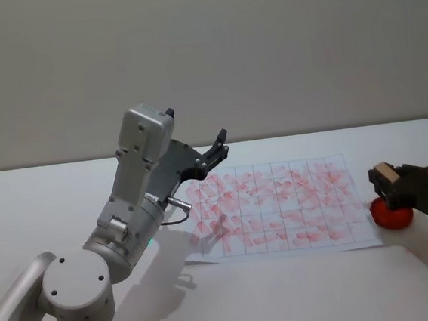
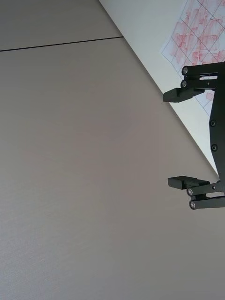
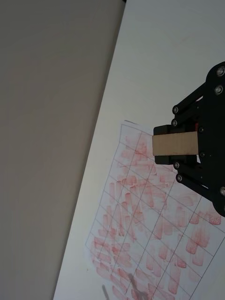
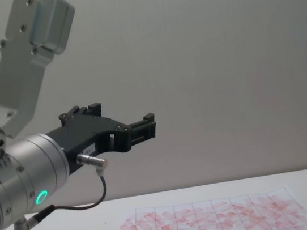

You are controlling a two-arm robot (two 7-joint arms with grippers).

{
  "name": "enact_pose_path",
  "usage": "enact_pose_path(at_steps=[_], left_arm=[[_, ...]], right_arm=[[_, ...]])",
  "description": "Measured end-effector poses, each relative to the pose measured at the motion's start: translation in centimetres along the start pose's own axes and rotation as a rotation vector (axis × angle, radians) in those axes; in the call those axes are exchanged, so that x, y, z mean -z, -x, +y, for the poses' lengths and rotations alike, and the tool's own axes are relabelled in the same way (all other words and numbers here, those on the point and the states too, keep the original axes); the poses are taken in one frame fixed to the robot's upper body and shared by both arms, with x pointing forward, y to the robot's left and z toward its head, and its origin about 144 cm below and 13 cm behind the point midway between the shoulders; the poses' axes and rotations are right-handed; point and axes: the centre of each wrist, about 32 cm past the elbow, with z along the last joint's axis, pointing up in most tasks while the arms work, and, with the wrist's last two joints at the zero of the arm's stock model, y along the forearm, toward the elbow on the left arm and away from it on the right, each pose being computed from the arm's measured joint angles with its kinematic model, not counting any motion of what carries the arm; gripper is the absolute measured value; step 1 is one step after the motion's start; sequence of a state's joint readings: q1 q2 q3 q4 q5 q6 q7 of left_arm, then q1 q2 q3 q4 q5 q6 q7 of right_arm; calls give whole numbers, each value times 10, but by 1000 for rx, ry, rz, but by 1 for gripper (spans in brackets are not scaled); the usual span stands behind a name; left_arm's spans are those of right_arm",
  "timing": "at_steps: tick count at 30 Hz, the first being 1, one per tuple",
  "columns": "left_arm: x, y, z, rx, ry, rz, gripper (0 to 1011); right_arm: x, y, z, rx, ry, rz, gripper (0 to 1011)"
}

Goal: Use the one hand to pick up the stamp and affix it onto the A4 paper.

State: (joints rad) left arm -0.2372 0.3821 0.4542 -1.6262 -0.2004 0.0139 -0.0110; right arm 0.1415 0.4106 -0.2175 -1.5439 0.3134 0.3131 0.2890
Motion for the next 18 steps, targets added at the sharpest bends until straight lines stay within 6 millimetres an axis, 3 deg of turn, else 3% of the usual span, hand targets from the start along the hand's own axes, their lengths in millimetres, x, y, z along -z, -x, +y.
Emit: enact_pose_path(at_steps=[7,18], left_arm=[[0,0,0,0,0,0,1001],[0,0,0,0,0,0,1001]], right_arm=[[9,1,-9,35,35,41,220],[15,-4,-8,38,71,56,220]])
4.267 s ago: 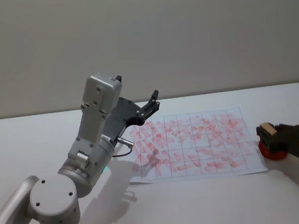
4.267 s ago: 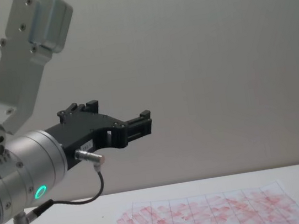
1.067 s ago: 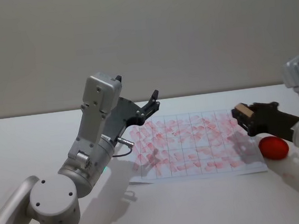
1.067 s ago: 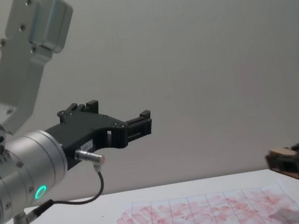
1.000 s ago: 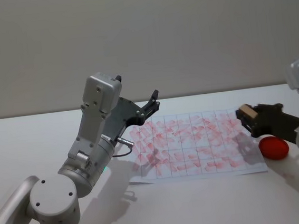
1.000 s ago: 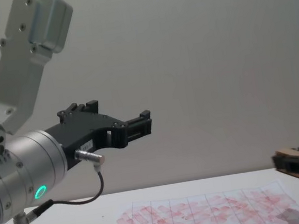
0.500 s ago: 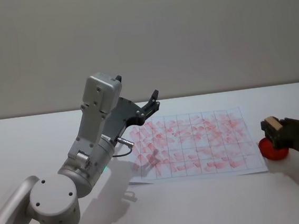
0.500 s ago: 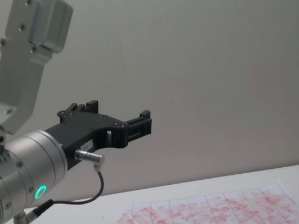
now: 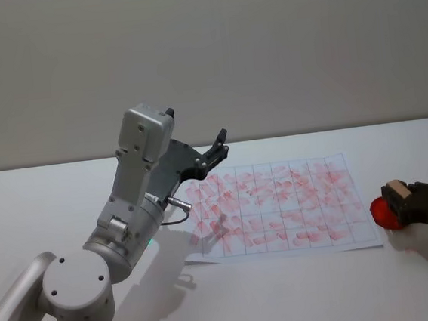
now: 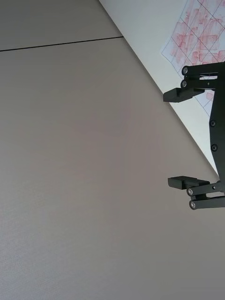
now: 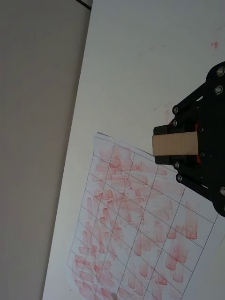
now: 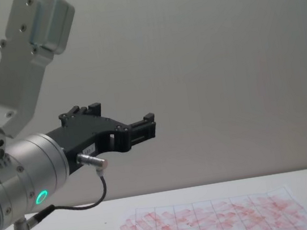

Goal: Use the one hand to pick up the stamp and affix it onto the A4 paper.

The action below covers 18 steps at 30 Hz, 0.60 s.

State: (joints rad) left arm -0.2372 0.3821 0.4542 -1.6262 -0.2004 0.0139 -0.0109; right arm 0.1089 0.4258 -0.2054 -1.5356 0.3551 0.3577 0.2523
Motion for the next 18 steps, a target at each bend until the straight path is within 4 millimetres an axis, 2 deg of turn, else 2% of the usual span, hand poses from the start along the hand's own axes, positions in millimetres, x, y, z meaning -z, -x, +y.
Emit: enact_pose_path(at_steps=[13,18], left_arm=[[0,0,0,0,0,0,1001],[0,0,0,0,0,0,1001]], right_arm=[[-2,-6,10,-11,20,-10,227],[-2,-7,12,-13,24,-13,405]])
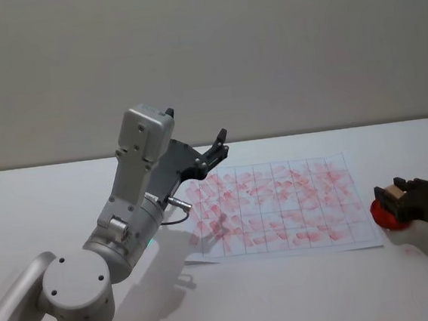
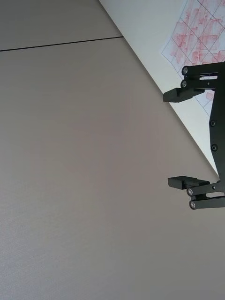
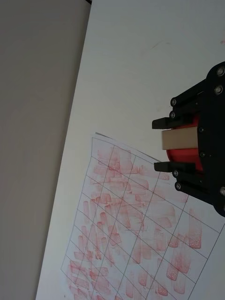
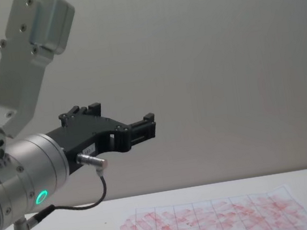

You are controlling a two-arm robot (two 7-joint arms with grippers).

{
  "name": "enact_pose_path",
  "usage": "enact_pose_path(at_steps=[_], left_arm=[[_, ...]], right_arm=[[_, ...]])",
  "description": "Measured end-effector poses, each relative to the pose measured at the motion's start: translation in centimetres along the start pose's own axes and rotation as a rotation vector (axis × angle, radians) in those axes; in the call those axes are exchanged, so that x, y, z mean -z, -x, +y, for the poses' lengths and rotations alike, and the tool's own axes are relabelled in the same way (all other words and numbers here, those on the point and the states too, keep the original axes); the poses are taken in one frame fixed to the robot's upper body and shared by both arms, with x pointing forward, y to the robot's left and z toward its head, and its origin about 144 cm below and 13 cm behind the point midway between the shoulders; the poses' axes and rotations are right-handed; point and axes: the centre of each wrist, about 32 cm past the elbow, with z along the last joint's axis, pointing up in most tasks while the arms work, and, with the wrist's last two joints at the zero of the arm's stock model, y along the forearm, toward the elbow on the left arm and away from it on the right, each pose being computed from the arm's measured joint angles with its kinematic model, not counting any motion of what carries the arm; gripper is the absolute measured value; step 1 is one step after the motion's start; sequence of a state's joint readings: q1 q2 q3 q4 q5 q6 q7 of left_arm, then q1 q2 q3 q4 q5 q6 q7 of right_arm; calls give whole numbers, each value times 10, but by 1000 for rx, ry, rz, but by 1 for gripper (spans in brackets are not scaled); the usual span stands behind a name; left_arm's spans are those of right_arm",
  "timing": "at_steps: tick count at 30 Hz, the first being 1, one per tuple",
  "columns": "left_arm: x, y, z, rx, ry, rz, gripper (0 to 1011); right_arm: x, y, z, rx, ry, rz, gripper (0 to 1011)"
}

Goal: Use the one hand to pick up the stamp and affix it onto the A4 paper.

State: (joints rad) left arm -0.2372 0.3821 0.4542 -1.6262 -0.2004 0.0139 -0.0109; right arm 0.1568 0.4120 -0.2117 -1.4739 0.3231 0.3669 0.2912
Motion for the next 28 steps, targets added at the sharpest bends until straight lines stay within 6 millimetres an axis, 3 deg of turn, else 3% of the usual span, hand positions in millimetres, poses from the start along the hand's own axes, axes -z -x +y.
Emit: enact_pose_path(at_steps=[20,28], left_arm=[[0,0,0,0,0,0,1001],[0,0,0,0,0,0,1001]], right_arm=[[-1,-2,3,-3,7,-4,998],[-1,-2,3,-3,8,-4,1001]])
